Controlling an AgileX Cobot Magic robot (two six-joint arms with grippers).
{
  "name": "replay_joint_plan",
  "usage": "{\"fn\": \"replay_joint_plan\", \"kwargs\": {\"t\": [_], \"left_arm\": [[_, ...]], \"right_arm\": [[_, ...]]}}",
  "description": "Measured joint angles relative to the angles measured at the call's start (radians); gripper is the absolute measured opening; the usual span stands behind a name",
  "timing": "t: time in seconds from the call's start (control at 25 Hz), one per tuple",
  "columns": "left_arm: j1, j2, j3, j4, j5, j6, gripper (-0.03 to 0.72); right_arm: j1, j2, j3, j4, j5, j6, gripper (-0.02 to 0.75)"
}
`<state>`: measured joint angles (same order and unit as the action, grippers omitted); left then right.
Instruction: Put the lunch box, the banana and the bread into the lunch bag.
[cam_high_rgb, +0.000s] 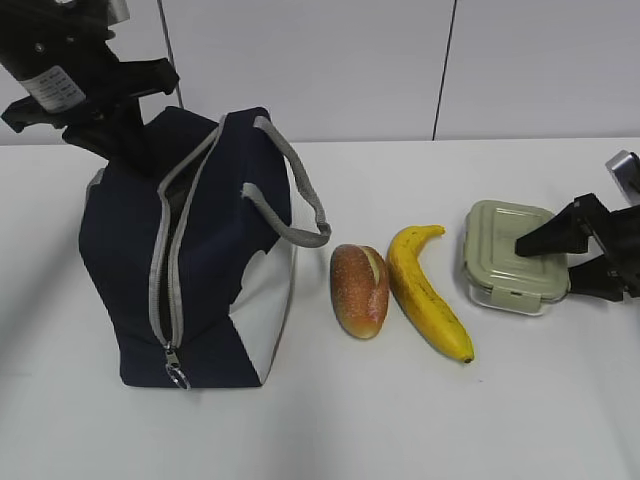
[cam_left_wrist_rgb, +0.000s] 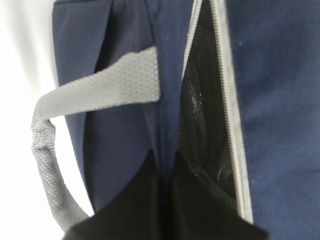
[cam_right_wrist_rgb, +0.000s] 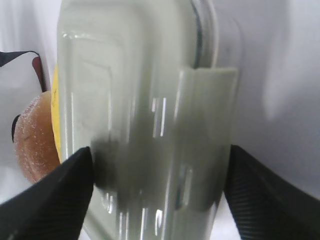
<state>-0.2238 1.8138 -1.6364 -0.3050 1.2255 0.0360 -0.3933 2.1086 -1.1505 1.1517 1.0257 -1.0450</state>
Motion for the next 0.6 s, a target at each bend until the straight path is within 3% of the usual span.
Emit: {"fn": "replay_joint_plan", "kwargs": {"t": [0.12, 0.32, 0.48, 0.6], "left_arm": [[0.000, 0.000, 0.000, 0.000, 0.000, 0.000, -0.003], [0.000, 0.000, 0.000, -0.001, 0.001, 0.000, -0.003], [0.000, 0.000, 0.000, -0.001, 0.001, 0.000, -0.003], [0.000, 0.000, 0.000, -0.001, 0.001, 0.000, -0.003]], "right_arm": [[0.000, 0.004, -0.002, 0.011, 0.005, -0.006, 0.547], [0.000, 0.004, -0.004, 0.035, 0.025, -0.006, 0.398], [0.000, 0.006, -0.004, 0.063, 0.032, -0.006, 0.380], [0.000, 0.014, -0.004, 0.152, 0.047, -0.008, 0.379]]}}
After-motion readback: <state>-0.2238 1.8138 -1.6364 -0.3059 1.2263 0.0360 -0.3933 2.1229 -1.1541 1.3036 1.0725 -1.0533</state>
